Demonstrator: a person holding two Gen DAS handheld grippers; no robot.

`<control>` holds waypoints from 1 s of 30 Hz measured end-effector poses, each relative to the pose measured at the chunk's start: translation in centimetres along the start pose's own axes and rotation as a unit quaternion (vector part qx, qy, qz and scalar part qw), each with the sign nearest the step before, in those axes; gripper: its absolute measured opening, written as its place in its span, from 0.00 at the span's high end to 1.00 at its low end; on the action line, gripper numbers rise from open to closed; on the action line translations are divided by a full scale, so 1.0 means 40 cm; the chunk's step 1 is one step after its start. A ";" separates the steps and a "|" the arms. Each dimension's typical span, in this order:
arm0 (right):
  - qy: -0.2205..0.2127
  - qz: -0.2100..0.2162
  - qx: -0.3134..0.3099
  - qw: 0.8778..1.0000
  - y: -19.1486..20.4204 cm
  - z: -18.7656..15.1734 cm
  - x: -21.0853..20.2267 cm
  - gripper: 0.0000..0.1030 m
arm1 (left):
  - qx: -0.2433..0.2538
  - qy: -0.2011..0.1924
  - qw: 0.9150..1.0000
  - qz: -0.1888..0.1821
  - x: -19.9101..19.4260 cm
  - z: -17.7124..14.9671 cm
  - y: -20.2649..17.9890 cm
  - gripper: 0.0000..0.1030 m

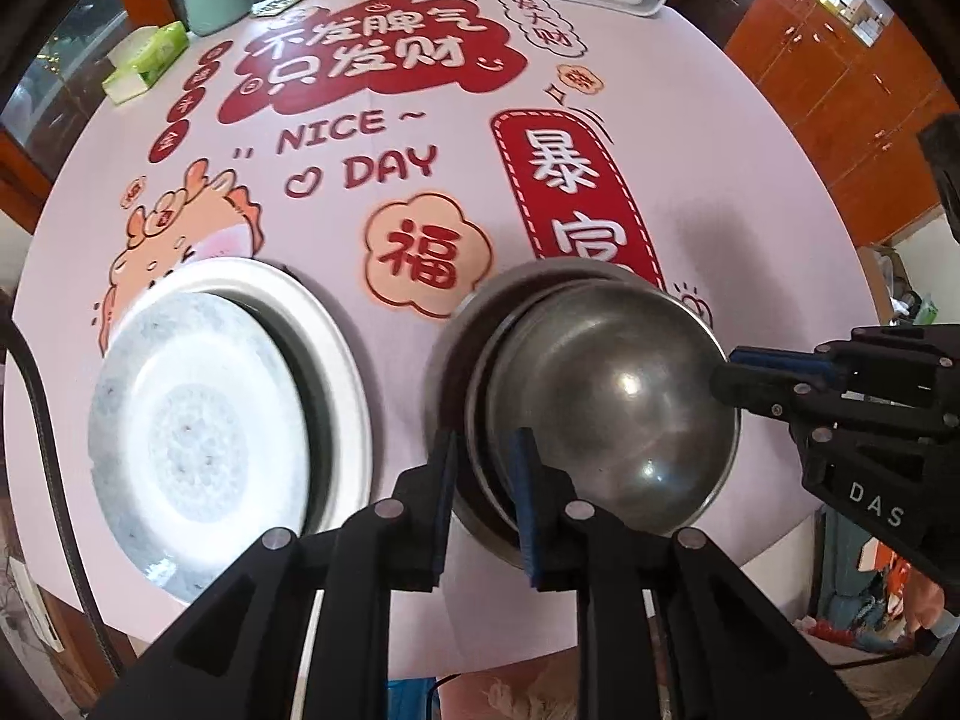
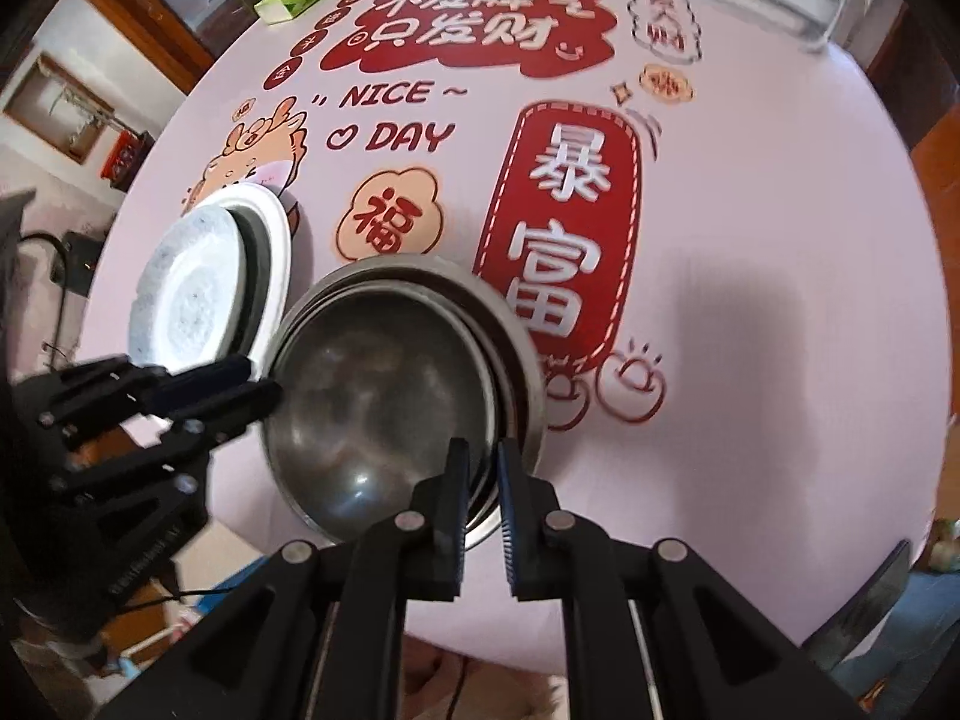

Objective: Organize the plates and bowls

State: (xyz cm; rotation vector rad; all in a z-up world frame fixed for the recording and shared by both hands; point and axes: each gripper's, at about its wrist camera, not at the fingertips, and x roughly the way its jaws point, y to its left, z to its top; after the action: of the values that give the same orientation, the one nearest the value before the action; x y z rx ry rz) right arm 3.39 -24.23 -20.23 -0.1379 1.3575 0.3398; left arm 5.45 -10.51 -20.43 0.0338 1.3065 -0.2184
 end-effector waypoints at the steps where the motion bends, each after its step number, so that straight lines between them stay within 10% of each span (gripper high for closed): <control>1: -0.006 -0.002 -0.002 1.000 0.000 0.001 -0.004 0.89 | -0.003 -0.001 1.000 -0.001 -0.004 0.000 0.005 0.78; 6: -0.027 0.014 0.001 1.000 -0.005 0.003 -0.028 0.73 | -0.027 -0.016 1.000 -0.002 -0.030 0.001 0.039 0.64; 16: -0.050 0.035 0.015 0.998 -0.015 -0.004 -0.075 0.73 | -0.059 -0.052 0.997 -0.018 -0.102 0.001 0.081 0.32; 30: -0.073 0.050 0.008 0.996 -0.035 -0.044 -0.083 0.57 | -0.038 -0.050 0.997 -0.052 -0.092 -0.023 0.055 0.24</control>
State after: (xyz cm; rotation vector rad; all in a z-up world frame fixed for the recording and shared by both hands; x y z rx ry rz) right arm 1.64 -26.58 -17.52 -0.0316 1.2249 0.4156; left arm 4.07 -7.69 -17.38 -0.1091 1.2167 -0.2546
